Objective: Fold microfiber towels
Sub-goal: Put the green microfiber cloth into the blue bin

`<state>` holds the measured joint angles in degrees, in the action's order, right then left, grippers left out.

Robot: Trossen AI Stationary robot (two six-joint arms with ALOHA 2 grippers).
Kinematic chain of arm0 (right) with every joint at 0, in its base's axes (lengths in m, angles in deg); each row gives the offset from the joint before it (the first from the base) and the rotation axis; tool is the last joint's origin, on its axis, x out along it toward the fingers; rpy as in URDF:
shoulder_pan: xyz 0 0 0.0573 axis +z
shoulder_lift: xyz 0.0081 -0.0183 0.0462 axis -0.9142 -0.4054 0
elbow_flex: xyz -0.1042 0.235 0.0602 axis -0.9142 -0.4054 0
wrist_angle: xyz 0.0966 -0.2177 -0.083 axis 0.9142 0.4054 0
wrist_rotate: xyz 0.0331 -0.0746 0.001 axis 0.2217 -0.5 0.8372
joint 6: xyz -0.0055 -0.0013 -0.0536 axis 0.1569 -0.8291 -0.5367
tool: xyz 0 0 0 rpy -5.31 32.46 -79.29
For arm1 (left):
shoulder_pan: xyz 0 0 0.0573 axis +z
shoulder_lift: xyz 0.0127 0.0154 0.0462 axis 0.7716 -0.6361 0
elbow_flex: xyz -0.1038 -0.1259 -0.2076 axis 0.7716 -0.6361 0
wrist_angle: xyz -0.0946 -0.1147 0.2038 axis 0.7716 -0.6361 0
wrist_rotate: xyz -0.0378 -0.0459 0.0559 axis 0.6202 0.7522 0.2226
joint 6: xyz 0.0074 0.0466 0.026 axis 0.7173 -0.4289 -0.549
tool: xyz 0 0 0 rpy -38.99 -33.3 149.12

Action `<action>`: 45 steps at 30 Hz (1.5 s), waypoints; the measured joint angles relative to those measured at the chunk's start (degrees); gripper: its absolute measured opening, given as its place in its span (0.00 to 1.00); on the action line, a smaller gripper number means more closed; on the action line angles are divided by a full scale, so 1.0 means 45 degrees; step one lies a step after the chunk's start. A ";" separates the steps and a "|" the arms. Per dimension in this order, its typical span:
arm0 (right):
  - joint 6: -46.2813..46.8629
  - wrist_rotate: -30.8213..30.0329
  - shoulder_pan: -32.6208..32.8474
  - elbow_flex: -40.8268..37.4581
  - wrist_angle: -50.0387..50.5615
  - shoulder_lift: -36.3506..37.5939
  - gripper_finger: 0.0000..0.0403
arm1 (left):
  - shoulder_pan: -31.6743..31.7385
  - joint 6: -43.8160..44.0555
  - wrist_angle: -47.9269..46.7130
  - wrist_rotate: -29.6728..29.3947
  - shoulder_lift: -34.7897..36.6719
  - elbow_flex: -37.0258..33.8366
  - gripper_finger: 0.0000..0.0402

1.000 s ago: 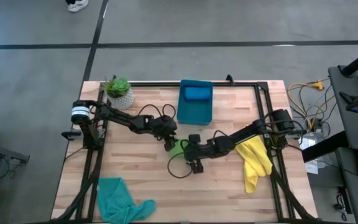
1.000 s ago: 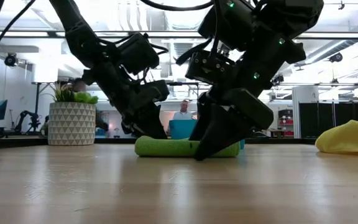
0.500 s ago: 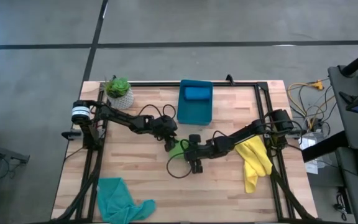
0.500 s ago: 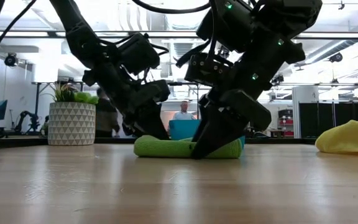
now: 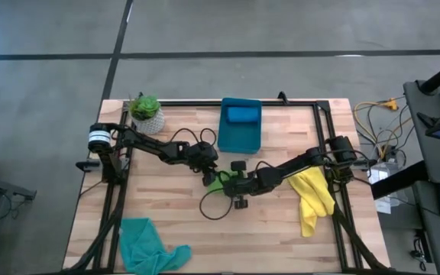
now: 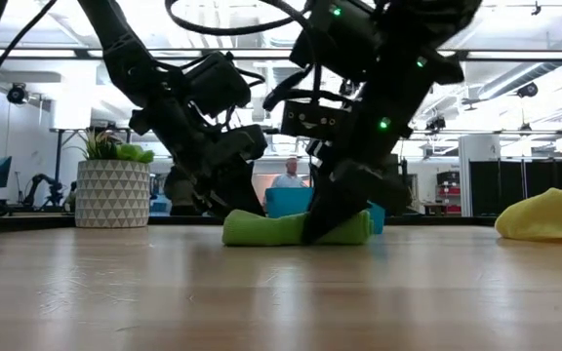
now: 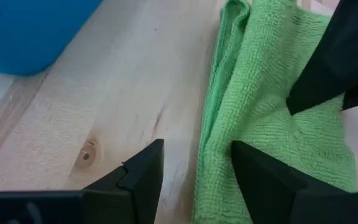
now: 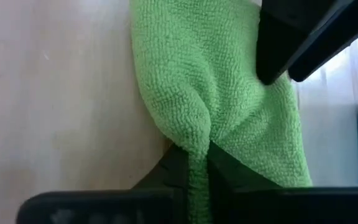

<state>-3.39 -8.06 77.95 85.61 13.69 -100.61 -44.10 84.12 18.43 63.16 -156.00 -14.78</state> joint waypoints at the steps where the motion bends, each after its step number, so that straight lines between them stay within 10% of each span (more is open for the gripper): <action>1: 0.0052 0.0021 -0.0006 0.0205 0.0316 -0.0005 0.04 | 0.0021 -0.0036 0.0000 -0.0004 0.0223 -0.0007 0.44; 24: 0.0191 0.1075 -0.2391 0.3528 0.4881 0.3305 0.03 | 0.0452 -0.1669 -0.2821 -0.0970 0.8886 -0.0263 0.44; 45: -0.4493 0.3069 -0.8833 0.2968 0.4180 0.3623 0.03 | 0.0461 0.0011 -0.2018 -0.1047 0.6337 -0.0172 0.44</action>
<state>-23.61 5.75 38.20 98.97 32.50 -84.31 -42.03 84.17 9.34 58.45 -127.48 -15.56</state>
